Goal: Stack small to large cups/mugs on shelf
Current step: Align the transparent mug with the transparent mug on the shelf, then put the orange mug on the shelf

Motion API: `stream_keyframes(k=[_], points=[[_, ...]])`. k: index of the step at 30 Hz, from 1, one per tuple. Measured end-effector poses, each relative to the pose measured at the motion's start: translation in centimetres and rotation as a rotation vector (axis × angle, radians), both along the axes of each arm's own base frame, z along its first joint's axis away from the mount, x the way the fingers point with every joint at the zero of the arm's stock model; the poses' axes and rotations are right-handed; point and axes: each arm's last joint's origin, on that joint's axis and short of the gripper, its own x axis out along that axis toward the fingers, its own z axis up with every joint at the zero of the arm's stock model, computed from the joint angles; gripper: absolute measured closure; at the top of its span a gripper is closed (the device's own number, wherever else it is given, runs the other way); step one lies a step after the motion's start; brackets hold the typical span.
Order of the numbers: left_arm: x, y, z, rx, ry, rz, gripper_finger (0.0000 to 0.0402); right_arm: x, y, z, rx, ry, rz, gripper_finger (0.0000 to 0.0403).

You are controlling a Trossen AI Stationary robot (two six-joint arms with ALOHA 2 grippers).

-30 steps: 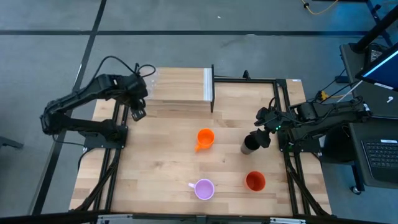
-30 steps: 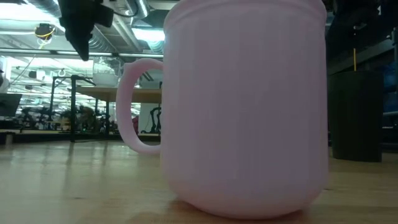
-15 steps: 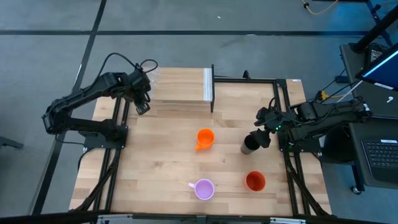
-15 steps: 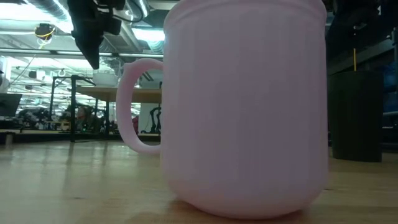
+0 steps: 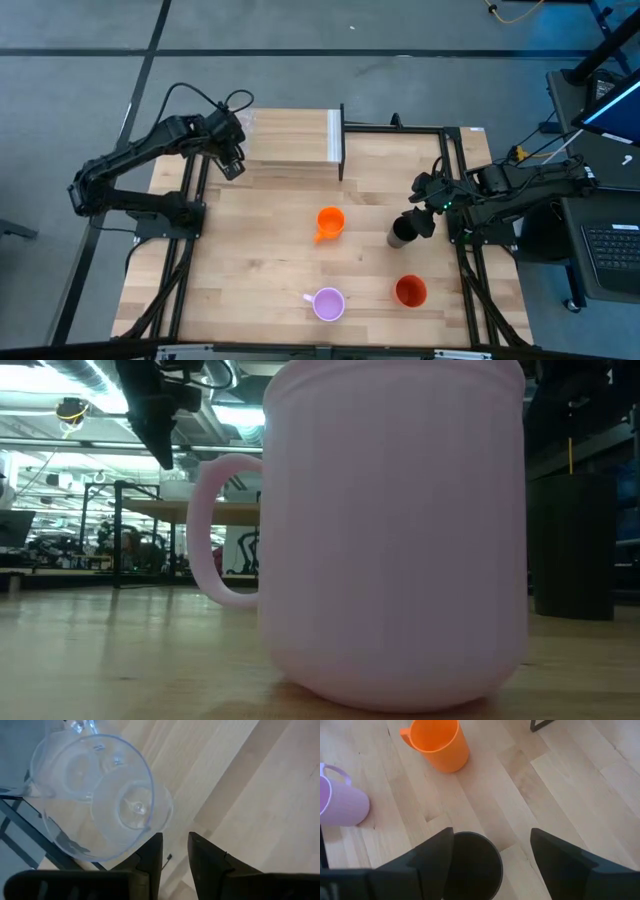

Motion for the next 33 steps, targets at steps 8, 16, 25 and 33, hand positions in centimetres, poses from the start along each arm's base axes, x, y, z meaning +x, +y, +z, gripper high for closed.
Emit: stream_keyframes(k=[8, 16, 25, 33], points=[[-1.4, -1.4, 0.1, -0.07, 0.036, 0.047, 0.0315, 0.0, 0.0, 0.0, 0.0, 0.0, 0.0, 0.0137], [-1.0, -3.7, 1.4, -0.318, -0.288, -0.057, 0.0315, 0.1, 0.0, 0.1, 0.004, -0.013, -0.003, 0.0137], [0.7, -7.5, 1.9, -0.473, -0.4, -0.193, 0.0315, 1.1, 0.2, 0.9, -0.009, -0.14, 0.033, 0.0137], [2.3, -10.8, -1.0, -0.416, -0.373, -0.313, 0.0315, 3.7, 0.6, 2.0, -0.086, -0.333, 0.117, 0.0137]])
